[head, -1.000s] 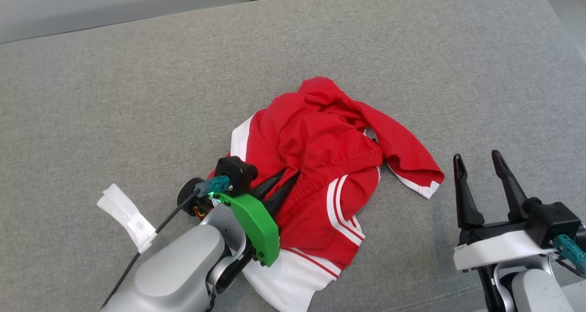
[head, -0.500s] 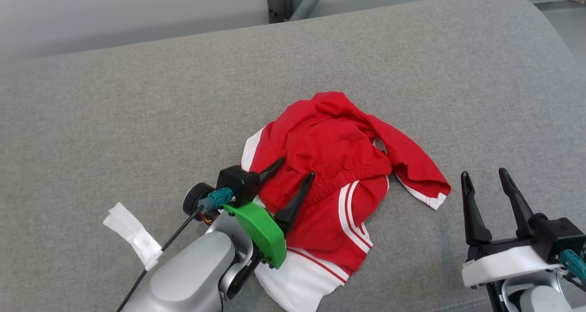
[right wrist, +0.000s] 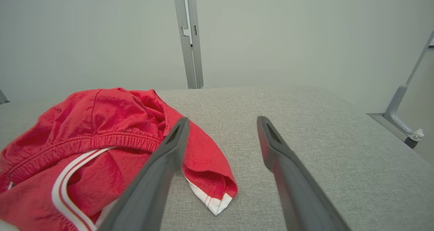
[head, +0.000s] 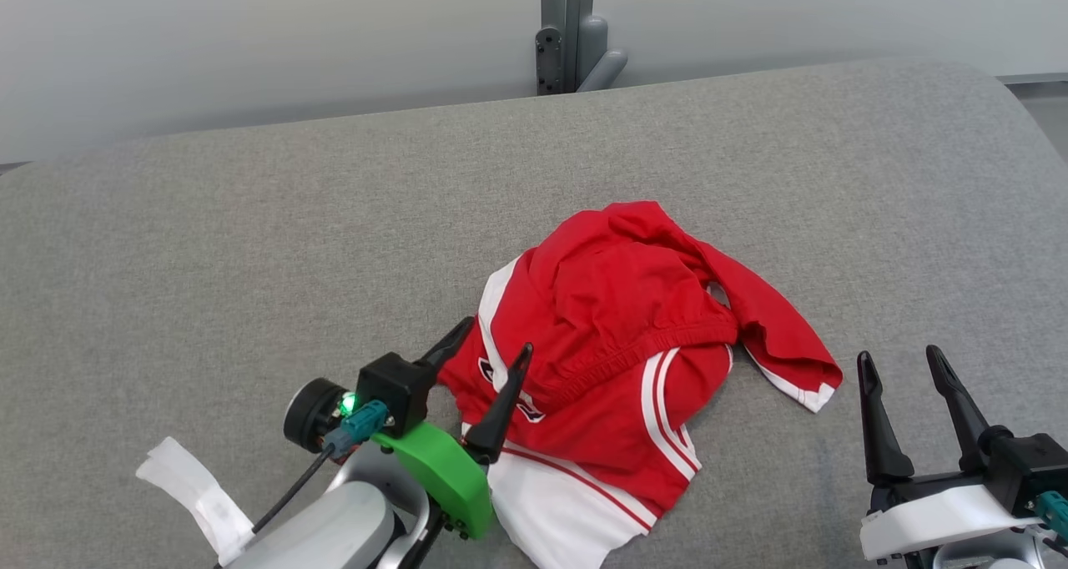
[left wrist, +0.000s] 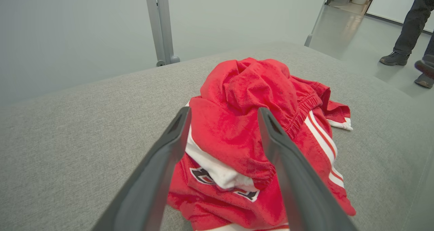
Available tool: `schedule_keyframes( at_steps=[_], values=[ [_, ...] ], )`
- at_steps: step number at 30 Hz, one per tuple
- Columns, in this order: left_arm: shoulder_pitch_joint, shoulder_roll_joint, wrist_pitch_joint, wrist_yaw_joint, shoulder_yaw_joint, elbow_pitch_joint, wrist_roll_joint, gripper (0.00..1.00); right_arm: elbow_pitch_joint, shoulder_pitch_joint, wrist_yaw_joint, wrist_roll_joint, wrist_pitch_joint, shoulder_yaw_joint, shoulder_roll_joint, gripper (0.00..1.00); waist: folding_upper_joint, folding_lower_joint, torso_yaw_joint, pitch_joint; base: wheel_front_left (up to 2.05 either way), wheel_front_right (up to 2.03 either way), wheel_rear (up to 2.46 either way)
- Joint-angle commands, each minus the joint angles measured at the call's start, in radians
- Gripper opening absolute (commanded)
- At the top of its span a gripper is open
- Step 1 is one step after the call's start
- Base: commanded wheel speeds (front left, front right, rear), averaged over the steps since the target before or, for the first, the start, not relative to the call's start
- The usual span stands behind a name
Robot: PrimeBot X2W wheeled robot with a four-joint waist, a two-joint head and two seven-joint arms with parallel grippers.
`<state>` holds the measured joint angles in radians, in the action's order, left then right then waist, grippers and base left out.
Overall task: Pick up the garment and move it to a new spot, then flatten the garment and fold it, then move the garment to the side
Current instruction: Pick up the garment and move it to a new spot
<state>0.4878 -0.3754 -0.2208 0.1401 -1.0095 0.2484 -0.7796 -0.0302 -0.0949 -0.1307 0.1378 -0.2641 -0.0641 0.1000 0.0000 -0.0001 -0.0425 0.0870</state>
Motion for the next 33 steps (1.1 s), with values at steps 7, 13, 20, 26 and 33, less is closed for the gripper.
schedule_keyframes(
  at_steps=[7,13,20,26,33],
  values=[
    [0.011,0.022,0.033,0.017,-0.042,-0.023,0.037,1.00,0.017,0.020,0.000,-0.005,-0.001,0.008,0.002,1.00,0.0000,0.0001,-0.005,0.037,0.00,0.00,0.00],
    [0.058,0.050,0.060,0.000,-0.078,0.041,0.076,1.00,0.015,0.040,0.000,-0.007,-0.001,0.010,-0.007,1.00,0.0000,0.0001,-0.027,0.070,0.00,0.00,0.00],
    [0.090,0.076,0.045,0.001,-0.088,0.121,0.090,0.00,0.008,0.048,0.000,-0.008,-0.001,0.009,-0.016,1.00,0.0000,0.0001,-0.051,0.079,0.00,0.00,0.00],
    [0.102,0.079,0.032,-0.013,-0.080,0.138,0.079,0.00,0.007,0.044,0.000,-0.007,-0.001,-0.001,-0.017,1.00,0.0000,0.0001,-0.056,0.075,0.00,0.00,0.00],
    [0.119,0.076,0.004,-0.008,-0.012,0.034,0.029,0.00,0.008,0.036,0.000,-0.006,-0.001,-0.012,-0.017,1.00,0.0000,0.0001,-0.035,0.068,0.00,0.00,0.00]
  ],
)
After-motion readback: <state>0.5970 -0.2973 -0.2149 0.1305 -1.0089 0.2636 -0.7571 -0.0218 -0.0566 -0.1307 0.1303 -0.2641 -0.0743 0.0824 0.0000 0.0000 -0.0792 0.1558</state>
